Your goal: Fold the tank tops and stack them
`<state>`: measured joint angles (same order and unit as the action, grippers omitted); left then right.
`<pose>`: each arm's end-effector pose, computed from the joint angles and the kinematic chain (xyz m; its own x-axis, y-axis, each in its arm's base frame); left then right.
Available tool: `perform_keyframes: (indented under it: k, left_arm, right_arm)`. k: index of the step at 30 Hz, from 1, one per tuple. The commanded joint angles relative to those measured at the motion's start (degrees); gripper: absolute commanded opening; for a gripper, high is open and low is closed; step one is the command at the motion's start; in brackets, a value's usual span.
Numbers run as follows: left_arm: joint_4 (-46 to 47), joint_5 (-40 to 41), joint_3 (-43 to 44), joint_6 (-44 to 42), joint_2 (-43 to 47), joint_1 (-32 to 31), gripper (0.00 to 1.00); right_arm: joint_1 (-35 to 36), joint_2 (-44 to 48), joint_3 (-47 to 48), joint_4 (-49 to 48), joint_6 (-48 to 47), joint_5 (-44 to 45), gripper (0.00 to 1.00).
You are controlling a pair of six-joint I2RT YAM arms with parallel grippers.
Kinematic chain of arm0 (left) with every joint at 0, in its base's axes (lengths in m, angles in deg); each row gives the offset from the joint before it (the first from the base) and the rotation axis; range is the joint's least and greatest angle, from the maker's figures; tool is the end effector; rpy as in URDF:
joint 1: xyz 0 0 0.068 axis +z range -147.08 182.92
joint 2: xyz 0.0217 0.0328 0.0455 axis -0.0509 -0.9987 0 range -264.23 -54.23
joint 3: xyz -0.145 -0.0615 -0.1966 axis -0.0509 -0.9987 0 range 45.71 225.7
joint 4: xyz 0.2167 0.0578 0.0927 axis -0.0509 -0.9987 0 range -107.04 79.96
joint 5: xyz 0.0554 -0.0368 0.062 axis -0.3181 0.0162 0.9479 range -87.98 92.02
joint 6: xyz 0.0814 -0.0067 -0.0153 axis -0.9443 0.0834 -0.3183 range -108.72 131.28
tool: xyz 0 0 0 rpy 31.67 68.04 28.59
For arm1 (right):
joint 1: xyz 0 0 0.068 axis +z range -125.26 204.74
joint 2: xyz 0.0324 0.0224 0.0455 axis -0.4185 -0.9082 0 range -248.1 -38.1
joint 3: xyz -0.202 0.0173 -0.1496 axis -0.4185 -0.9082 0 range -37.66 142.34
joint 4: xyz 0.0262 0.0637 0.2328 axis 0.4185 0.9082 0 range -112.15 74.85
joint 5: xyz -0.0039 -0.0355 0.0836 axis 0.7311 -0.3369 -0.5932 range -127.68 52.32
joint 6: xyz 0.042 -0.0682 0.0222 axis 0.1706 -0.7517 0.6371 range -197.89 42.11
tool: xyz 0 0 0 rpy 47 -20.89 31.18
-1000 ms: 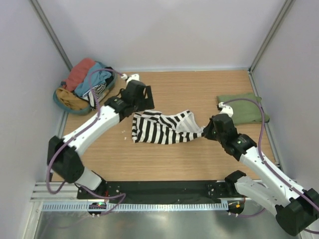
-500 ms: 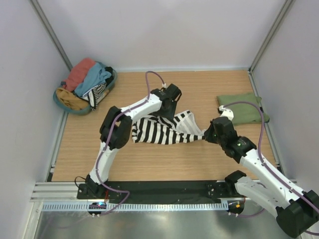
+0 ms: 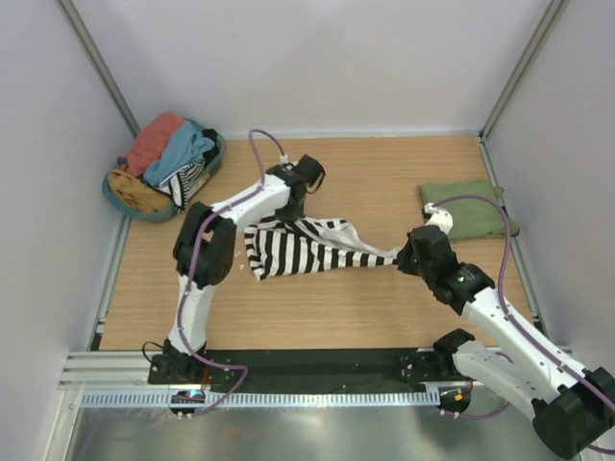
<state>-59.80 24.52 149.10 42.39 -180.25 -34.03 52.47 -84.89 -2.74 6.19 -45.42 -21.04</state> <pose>0.3650 -0.2399 0.1440 -0.8912 0.0729 -0.4476 0.0025 0.9878 0.1559 0.1833 0.0729 0.2099 -0.6176 0.2564 -0.7436 0.0939 0.9626 0.2540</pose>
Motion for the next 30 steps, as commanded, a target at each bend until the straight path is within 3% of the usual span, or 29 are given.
perform_keyframes:
  k: [1, 5, 6, 8, 10, 12, 13, 14, 18, 21, 30]
  left_arm:
    - [4.8, 1.5, -3.0, 3.1, 14.8, 7.8, 0.0]
    - [6.7, -2.5, -3.0, 4.1, 22.8, 13.6, 0.02]
    - [6.3, -3.2, -1.7, 3.1, 24.3, 14.2, 0.05]
    - [4.2, -4.0, 0.7, 1.9, 24.9, 15.1, 0.22]
    - [0.8, -3.3, 3.7, 0.4, 25.5, 15.2, 0.25]
    - [0.2, -3.0, 2.8, 0.1, 26.7, 15.2, 0.51]
    - [0.7, -3.4, 1.8, 0.2, 27.3, 15.2, 0.72]
    - [1.4, -5.9, 0.5, 0.2, 28.6, 15.2, 0.75]
    - [5.1, -11.5, -6.6, 0.0, 29.9, 13.5, 0.79]
    - [6.2, -9.9, -8.5, -1.8, 28.1, 9.1, 0.78]
    - [5.6, -11.3, -2.5, -3.0, 15.8, 1.4, 0.75]
  right_arm:
    - [-0.3, -3.2, 2.3, -2.9, -1.2, 6.4, 0.01]
    - [-0.7, -10.2, 9.7, -3.1, -1.8, 8.8, 0.01]
    - [-0.8, -11.0, 10.8, -3.3, -2.1, 8.7, 0.01]
    - [-0.7, -11.0, 13.1, -3.2, -2.5, 9.0, 0.01]
    - [-0.7, -9.7, 13.6, -3.7, -3.0, 8.6, 0.01]
    - [-0.7, -7.2, 13.2, -4.0, -3.1, 8.6, 0.01]
    - [-0.7, -6.3, 13.1, -4.0, -3.3, 8.2, 0.01]
    - [-0.7, -5.2, 12.6, -3.7, -3.3, 7.5, 0.01]
    - [-0.8, -3.6, 11.1, -1.9, -2.8, 6.2, 0.01]
    - [-0.7, -2.4, 9.6, -0.8, -2.8, 6.0, 0.01]
    - [-0.7, -0.4, 4.4, -0.8, -1.6, 3.4, 0.01]
